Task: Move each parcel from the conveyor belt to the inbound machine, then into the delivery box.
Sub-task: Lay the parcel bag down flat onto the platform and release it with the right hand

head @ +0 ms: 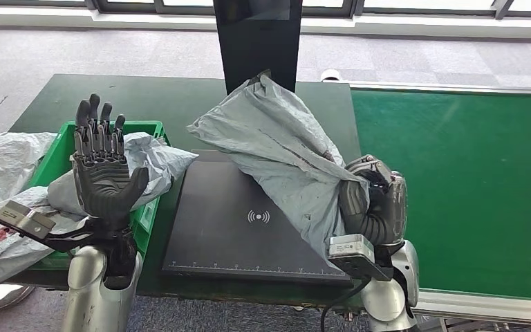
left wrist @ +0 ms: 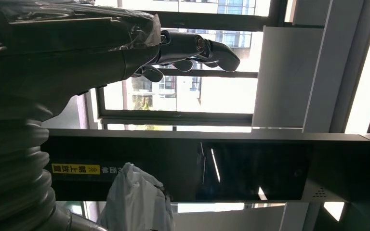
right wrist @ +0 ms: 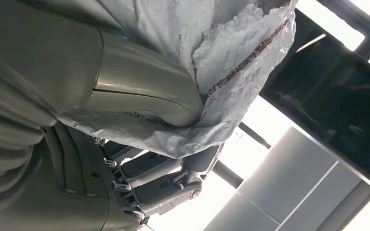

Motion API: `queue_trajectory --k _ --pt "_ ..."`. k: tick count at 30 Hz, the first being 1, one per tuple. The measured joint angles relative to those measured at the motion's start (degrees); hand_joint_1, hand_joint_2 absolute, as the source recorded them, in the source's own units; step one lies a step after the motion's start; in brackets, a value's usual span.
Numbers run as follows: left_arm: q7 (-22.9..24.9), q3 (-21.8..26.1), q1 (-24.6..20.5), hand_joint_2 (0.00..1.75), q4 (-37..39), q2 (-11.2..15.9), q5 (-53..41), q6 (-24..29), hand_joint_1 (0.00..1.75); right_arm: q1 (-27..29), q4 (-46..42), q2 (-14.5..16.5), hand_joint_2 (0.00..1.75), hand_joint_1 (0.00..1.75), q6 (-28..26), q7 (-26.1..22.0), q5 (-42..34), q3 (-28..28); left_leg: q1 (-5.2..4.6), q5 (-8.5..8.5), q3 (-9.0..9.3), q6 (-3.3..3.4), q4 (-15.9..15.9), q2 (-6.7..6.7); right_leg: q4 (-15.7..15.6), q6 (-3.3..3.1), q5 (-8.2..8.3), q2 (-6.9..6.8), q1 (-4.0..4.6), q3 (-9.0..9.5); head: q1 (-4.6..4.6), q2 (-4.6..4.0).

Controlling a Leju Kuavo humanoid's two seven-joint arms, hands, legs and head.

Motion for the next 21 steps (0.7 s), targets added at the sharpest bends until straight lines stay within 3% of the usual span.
queue_trajectory --k 20,21 --pt "-0.01 -0.25 -0.09 1.75 0.51 0.37 0.01 -0.01 0.0 0.0 0.43 -0.73 1.75 1.75 -0.02 0.0 -0.08 0.77 0.0 0.0 0.01 0.0 0.0 0.0 0.0 0.0 0.0 0.0 0.0 0.0 0.01 0.0" --pt "-0.01 -0.25 -0.1 1.75 0.54 0.38 0.01 -0.01 0.0 0.0 0.47 -0.74 1.75 1.31 -0.02 0.0 -0.08 0.77 0.0 0.0 0.01 0.0 0.0 0.0 0.0 0.0 0.0 0.0 0.01 0.0 0.0 0.0"
